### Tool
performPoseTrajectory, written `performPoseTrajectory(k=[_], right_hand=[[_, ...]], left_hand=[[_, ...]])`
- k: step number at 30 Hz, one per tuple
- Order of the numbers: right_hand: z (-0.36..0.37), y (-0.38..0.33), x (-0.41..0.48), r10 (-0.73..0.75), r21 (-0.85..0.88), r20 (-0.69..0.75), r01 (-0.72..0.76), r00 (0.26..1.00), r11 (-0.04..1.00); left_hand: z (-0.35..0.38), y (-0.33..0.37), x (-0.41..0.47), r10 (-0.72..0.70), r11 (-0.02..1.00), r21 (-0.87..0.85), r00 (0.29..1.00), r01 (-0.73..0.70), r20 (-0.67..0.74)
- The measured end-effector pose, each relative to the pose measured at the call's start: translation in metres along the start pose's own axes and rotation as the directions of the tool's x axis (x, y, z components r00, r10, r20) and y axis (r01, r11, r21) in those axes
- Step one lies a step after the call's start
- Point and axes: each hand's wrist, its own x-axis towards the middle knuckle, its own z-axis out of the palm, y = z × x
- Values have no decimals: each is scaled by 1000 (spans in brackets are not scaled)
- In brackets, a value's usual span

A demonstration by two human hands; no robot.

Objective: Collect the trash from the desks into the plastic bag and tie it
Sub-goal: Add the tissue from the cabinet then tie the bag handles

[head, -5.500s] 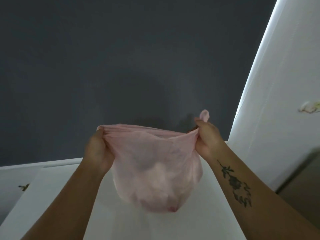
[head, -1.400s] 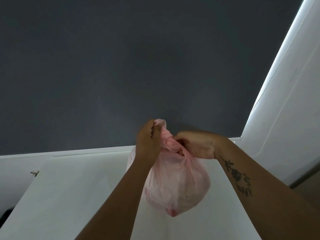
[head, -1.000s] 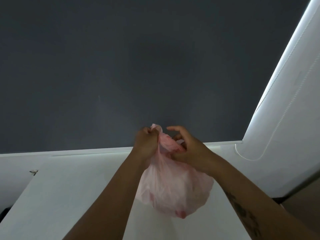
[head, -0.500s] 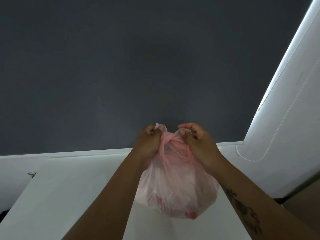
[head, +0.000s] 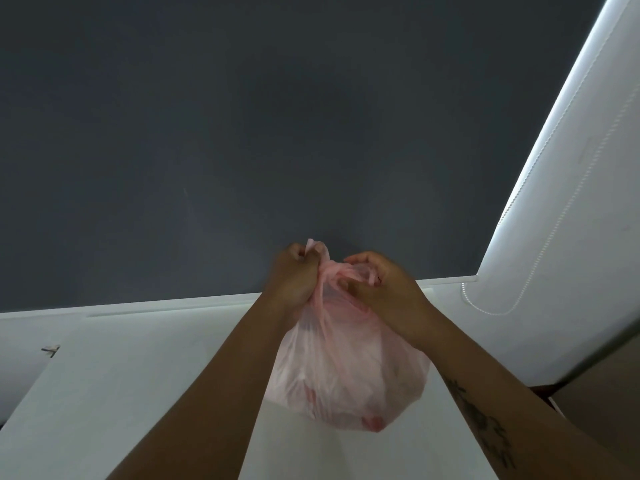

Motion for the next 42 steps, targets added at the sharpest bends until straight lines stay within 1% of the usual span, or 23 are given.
performPoseTrajectory(k=[1,3,5,6,8,10,12,13,16,18,19,22,24,25,26,28,29,31,33,34,36,38,42], right_hand=[[-1,1,1,43,34,3,-43,999,998],[-2,3,3,142,189,50,-149,989,971],[-3,3,5,227,365,152,-268,962,892],[-4,2,5,252,418,197,-314,947,853],[-5,2,7,274,463,250,-363,929,809],[-7,3,6,278,421,247,-361,928,832],[-10,5,5,231,275,202,-282,952,919],[-12,5,3,174,205,191,-212,966,955],[-13,3,-2,-80,-15,192,85,978,996],[-7,8,-1,-270,-239,202,314,941,919],[-3,10,0,-339,-330,189,385,922,862],[5,9,-2,-476,-484,44,435,878,759],[8,8,-1,-532,-504,-40,443,846,742],[10,8,0,-536,-464,-70,448,842,765],[12,8,0,-507,-380,-100,438,856,815],[13,6,-1,-370,-143,-146,350,918,926],[12,4,-2,-284,-39,-149,281,947,959],[7,6,-2,-130,95,-156,146,979,985],[-3,11,-2,8,265,-150,33,989,964],[-8,12,-3,63,369,-141,-7,988,929],[-15,15,-6,141,501,-157,-44,978,864],[-15,19,-9,200,556,-194,-60,960,829],[-4,28,-8,327,578,-282,-113,902,808]], left_hand=[[0,-1,0,14,1000,-6,1000,-14,-8],[1,-1,0,38,999,-15,999,-38,-3],[2,-1,-1,36,999,5,999,-36,23],[2,0,-1,34,999,21,999,-35,31],[2,0,-1,39,998,46,999,-40,24],[4,0,-1,51,995,85,999,-50,-3],[5,0,1,53,989,137,998,-49,-21],[6,1,1,38,988,150,999,-34,-23],[4,3,2,-35,990,137,999,36,-8],[2,4,3,-92,994,67,995,90,27],[2,6,2,-119,993,25,992,118,45],[-1,7,3,-158,987,-11,985,159,72],[-4,6,4,-155,986,-53,985,158,73],[-4,5,4,-146,986,-68,988,150,57],[-5,4,4,-127,990,-58,992,129,22],[-6,-1,4,-71,997,3,994,71,-84],[-7,-4,3,-35,999,21,989,39,-141],[-11,-11,3,60,996,84,970,-41,-235],[-21,-21,6,155,979,176,944,-107,-292],[-27,-26,8,178,973,197,931,-118,-319],[-40,-38,12,173,973,207,907,-98,-383],[-50,-49,13,142,976,210,892,-55,-430],[-57,-66,11,94,990,140,871,-29,-482]])
